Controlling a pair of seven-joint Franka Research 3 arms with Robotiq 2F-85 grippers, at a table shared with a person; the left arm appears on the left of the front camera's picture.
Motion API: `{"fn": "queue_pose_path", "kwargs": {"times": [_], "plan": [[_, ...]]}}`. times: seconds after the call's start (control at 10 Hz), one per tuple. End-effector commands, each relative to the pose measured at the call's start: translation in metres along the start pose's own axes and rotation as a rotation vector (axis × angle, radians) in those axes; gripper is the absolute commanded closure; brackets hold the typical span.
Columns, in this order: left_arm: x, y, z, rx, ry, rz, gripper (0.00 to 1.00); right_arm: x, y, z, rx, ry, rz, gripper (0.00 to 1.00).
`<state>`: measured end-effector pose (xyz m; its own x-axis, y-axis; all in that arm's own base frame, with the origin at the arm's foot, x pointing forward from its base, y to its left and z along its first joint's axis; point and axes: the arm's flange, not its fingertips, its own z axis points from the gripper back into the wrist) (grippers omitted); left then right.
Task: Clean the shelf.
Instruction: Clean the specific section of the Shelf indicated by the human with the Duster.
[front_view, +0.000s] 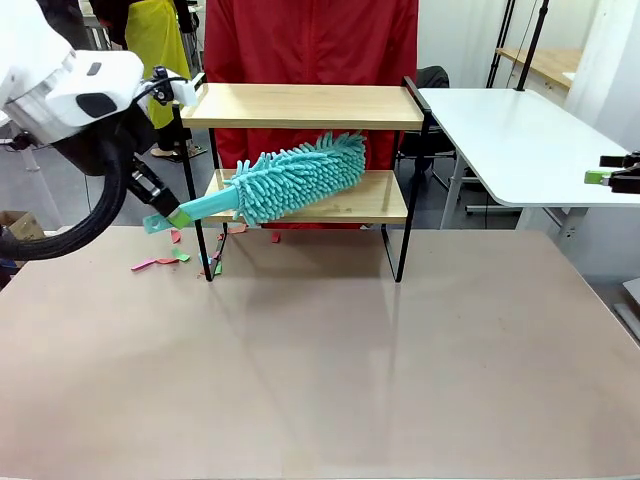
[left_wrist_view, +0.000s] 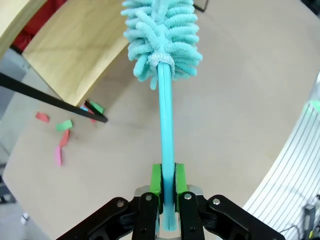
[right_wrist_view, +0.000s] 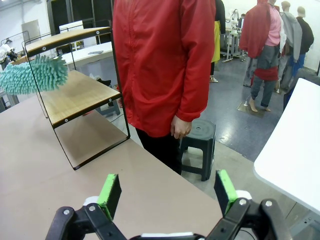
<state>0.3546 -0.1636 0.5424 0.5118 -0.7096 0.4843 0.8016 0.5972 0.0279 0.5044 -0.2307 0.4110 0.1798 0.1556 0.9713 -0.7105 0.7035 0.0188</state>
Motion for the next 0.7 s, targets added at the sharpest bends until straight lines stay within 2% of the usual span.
{"fn": "queue_pose_path", "kwargs": {"times": [0.0, 0.3, 0.6], "plan": [[-0.010, 0.006, 0.003, -0.070, -0.034, -0.128, 0.87, 0.005, 0.003, -0.002, -0.016, 0.015, -0.010, 0.00], [-0.007, 0.011, 0.007, -0.074, 0.053, -0.292, 0.87, 0.005, 0.003, -0.002, -0.016, 0.015, -0.010, 0.00], [-0.013, 0.013, 0.031, -0.025, 0.261, -0.404, 0.87, 0.005, 0.003, -0.002, -0.016, 0.015, -0.010, 0.00]]}}
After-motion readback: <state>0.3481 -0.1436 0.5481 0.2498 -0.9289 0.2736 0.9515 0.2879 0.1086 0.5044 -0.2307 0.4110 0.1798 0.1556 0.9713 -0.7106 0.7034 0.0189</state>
